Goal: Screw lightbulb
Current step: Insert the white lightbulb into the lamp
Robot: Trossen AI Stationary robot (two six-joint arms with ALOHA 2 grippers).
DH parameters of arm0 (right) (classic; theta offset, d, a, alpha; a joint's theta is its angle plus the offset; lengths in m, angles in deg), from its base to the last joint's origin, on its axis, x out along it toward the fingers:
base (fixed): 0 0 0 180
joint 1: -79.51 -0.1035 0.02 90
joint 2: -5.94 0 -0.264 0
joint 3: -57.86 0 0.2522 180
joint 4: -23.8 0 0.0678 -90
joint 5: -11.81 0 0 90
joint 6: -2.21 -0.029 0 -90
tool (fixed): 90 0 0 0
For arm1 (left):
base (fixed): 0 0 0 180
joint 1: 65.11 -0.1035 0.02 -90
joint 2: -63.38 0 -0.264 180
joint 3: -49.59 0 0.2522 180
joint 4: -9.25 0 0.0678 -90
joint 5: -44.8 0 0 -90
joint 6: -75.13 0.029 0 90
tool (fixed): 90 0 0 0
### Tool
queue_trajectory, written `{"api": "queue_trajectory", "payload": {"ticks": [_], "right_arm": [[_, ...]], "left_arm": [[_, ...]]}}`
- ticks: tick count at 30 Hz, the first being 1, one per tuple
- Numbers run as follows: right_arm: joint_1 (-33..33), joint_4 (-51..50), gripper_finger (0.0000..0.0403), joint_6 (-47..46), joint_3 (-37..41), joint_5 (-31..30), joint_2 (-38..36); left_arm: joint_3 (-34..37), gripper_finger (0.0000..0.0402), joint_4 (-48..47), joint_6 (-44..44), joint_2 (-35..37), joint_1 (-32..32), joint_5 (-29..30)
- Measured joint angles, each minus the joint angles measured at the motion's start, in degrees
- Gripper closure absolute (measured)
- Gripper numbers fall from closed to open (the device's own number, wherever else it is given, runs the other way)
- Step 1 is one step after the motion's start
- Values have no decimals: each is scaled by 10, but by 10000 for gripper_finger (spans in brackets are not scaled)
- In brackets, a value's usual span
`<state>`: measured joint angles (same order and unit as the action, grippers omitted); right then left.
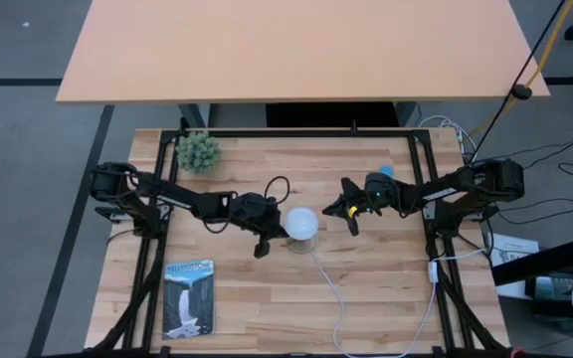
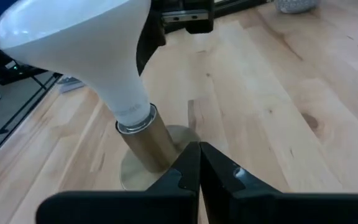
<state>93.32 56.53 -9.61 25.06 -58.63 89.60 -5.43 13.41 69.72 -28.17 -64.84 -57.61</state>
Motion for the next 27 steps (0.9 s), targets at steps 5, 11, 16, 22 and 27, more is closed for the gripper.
{"api": "queue_trajectory", "payload": {"ticks": [5,11,16,22,27], "right_arm": [[-20,0,403,-27,0,-85,0],[-57,27,403,-8,-18,-124,33],[-80,26,403,21,-61,-186,81],[-59,89,403,52,-76,-189,131],[-37,232,403,29,-88,-88,229]], "left_arm": [[0,401,12,0,0,14,-3],[0,401,104,2,-36,58,15],[0,401,149,-5,-79,74,65],[0,402,154,1,-78,64,71],[0,402,164,-1,-78,57,72]]}}
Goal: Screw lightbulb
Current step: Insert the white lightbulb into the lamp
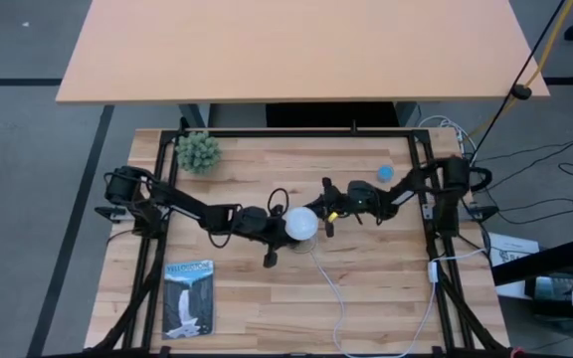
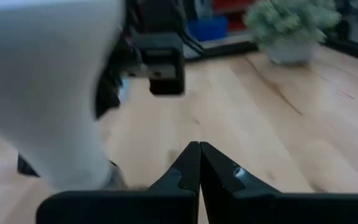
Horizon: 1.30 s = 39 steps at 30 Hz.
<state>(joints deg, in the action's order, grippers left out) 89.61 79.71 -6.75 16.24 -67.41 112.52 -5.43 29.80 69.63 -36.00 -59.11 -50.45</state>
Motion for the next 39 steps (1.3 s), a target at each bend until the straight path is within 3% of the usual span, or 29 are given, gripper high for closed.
{"api": "queue_trajectory", "payload": {"ticks": [5,30,39], "right_arm": [[-3,123,403,-26,-3,16,68],[-42,113,403,-59,16,27,69],[-42,102,403,-44,46,9,6]], "left_arm": [[0,402,5,-2,0,5,-3],[0,402,-8,-4,0,-20,-3],[0,402,-9,-4,0,-20,-3]]}}
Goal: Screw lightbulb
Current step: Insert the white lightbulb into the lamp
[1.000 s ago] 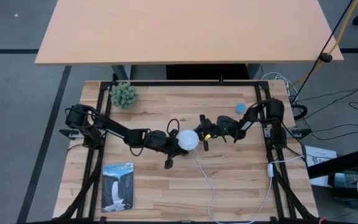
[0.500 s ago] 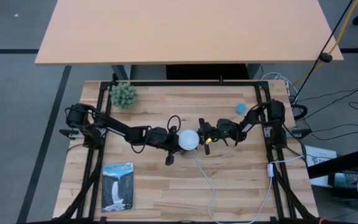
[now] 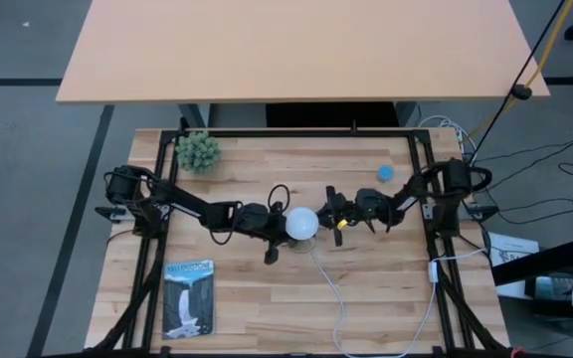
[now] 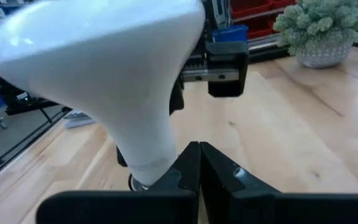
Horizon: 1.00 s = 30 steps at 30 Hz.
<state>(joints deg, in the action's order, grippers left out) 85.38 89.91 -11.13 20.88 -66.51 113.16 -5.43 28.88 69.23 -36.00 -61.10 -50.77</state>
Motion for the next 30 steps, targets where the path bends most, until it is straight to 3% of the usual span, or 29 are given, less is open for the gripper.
{"api": "queue_trajectory", "payload": {"ticks": [7,19,30], "right_arm": [[-3,-68,403,4,0,-11,-30],[-34,-69,403,5,0,-7,-31],[-41,-70,403,-1,0,-8,-31]], "left_arm": [[0,402,0,-2,0,0,0],[0,402,-3,-12,4,0,-13],[0,402,-77,-1,50,0,1]]}}
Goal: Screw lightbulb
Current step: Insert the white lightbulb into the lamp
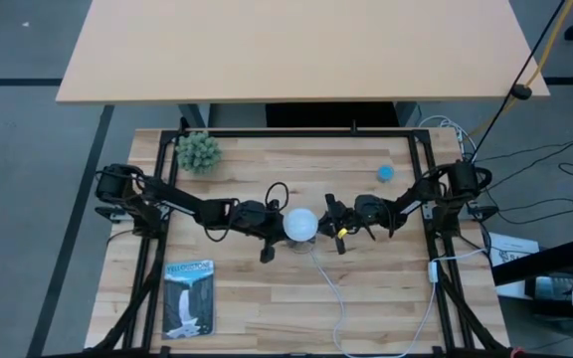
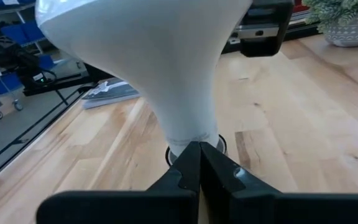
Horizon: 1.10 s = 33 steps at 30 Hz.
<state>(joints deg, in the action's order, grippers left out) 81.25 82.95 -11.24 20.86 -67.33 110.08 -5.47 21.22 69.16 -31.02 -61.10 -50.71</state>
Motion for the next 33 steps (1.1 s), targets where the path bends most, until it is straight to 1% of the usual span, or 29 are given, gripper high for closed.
{"api": "queue_trajectory", "payload": {"ticks": [11,15,20,24,26,28,31,33], "right_arm": [[0,1,403,-9,0,1,0],[-3,0,403,-12,0,25,0],[-20,-1,403,-15,0,33,0],[-24,-8,403,-38,0,71,0],[-26,-22,403,-43,2,71,-1],[-26,-46,403,-38,7,46,-9],[-20,-90,403,-30,20,-14,-37],[-17,-97,403,-21,27,-54,-60]], "left_arm": [[0,402,2,1,0,-11,0],[0,402,0,3,0,-22,4],[0,402,-27,3,0,-35,11],[0,402,-33,0,0,-36,24],[0,402,-34,0,0,-33,22],[0,402,-34,-1,0,-28,13],[0,402,-33,-1,0,-15,-9],[0,402,-29,-1,0,-7,-14]]}}
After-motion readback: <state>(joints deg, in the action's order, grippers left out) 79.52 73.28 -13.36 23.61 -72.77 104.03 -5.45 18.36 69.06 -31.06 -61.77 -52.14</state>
